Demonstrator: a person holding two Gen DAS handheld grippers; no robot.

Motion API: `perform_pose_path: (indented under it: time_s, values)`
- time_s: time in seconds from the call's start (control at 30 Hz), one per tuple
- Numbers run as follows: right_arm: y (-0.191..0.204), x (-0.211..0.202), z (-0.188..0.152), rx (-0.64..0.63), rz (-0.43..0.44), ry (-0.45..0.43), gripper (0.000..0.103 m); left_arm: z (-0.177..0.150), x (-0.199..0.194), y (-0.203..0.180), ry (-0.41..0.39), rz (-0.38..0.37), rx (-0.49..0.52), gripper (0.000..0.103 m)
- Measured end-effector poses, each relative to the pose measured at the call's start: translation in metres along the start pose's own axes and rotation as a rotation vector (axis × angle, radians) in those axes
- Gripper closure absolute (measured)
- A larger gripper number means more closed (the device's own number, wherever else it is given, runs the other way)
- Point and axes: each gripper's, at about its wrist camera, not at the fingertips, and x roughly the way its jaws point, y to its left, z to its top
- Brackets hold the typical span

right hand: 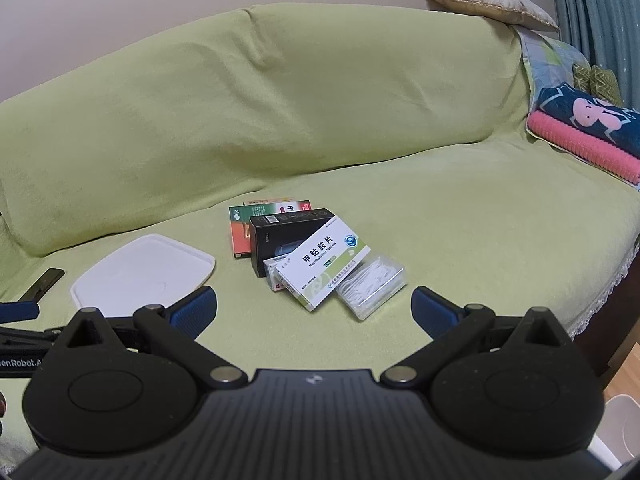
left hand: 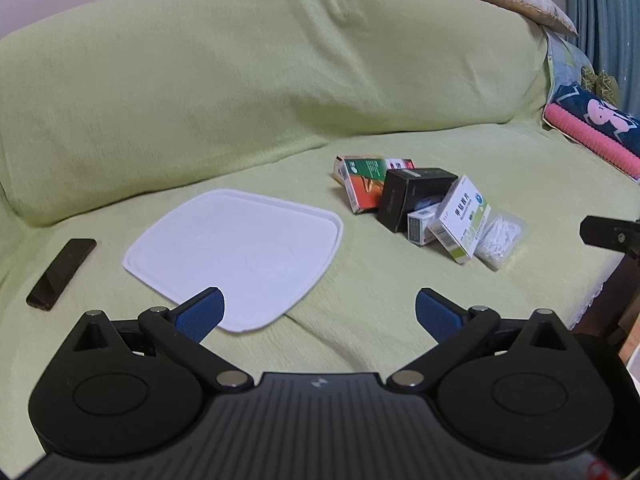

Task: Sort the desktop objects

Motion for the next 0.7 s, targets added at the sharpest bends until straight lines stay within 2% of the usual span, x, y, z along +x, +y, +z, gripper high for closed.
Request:
perform_pose_path:
  time_s: [0.07,0.17,0.7]
  values:
    - [-0.002,-0.001,0.001,0.007,-0.003,-0.002,0.000,-0.003,-0.006,-0.006,-0.016,0.008,0.022,0.001]
    - [-0.005,-0.001,0.004,0.008,-0.015,-0.004,0.000,-0.007,0.002,-0.009,0.005,0.004,0.026,0.001]
    - [0.005,0.010,0.007,-0.022,-0.031,0.014,0.000,0.002,0.024,0.006,0.017,-0.043,0.023,0.001]
